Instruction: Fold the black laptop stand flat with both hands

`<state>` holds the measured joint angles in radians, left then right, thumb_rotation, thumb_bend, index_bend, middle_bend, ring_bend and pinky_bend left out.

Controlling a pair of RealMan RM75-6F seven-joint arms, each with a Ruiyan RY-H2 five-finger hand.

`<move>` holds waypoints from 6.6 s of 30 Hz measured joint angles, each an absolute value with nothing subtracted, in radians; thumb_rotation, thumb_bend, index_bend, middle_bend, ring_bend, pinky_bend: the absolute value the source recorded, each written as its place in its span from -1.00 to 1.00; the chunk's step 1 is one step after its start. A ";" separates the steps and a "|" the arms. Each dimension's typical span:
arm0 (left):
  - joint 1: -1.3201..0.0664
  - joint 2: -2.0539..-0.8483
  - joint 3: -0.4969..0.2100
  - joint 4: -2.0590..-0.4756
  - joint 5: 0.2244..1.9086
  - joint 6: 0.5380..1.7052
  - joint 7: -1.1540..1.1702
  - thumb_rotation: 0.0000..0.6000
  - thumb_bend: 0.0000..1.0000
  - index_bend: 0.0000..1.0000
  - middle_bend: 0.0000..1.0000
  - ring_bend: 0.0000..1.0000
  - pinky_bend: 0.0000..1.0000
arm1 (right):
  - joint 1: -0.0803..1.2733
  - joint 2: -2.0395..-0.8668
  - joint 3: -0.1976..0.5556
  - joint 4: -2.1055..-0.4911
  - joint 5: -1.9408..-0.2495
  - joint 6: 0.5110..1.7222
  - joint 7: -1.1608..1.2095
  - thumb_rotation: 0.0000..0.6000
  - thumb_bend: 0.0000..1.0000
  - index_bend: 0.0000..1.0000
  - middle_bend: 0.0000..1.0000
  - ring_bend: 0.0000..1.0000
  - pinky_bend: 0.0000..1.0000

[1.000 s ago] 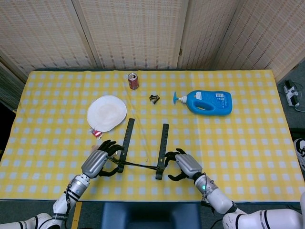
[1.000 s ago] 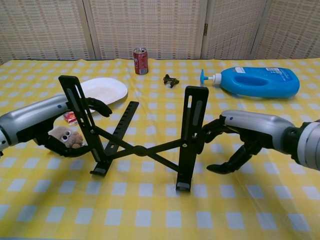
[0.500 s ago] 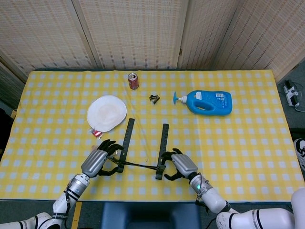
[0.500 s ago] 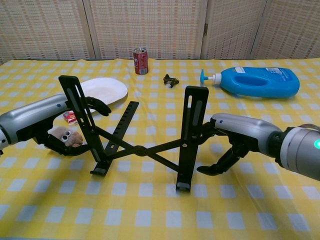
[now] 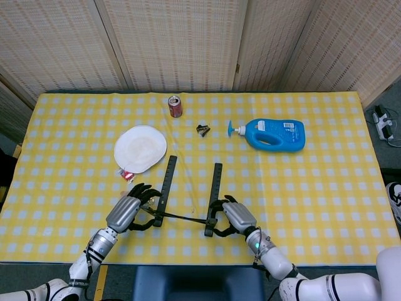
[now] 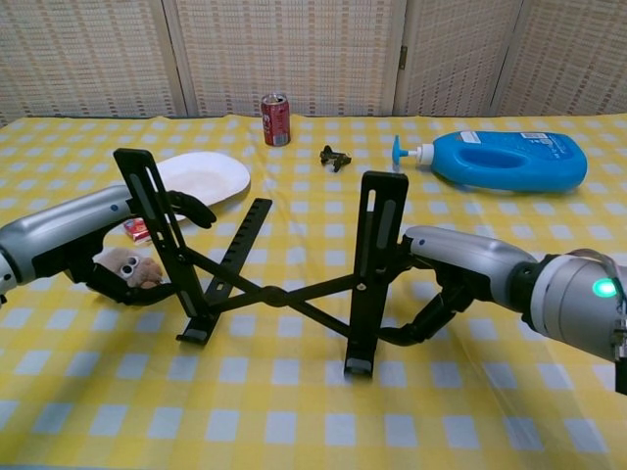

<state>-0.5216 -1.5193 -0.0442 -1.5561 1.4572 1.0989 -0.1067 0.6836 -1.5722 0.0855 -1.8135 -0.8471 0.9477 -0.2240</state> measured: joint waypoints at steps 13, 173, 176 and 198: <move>-0.518 -1.518 -0.040 -1.550 1.474 1.112 -0.127 1.00 -0.29 -0.56 -0.54 -0.79 -1.00 | 0.681 -1.588 0.095 -1.805 -0.843 0.955 -0.230 1.00 -0.33 -0.02 -0.48 -0.60 -0.93; -0.869 -1.922 -0.089 -0.763 1.500 0.978 0.018 1.00 -0.71 -1.00 -1.00 -1.00 -1.00 | 0.542 -1.773 -0.030 -1.002 -1.696 1.232 -0.201 1.00 -0.52 0.01 0.29 0.39 0.30; -0.870 -1.923 -0.088 -0.765 1.500 0.977 0.017 1.00 -0.71 -1.00 -1.00 -1.00 -1.00 | 0.543 -1.790 -0.031 -0.982 -1.705 1.243 -0.198 1.00 -0.52 0.01 0.29 0.39 0.30; -0.868 -1.926 -0.083 -0.792 1.501 0.973 -0.003 1.00 -0.71 -1.00 -1.00 -1.00 -1.00 | 0.557 -1.855 -0.047 -0.929 -1.747 1.278 -0.204 1.00 -0.52 0.01 0.29 0.39 0.30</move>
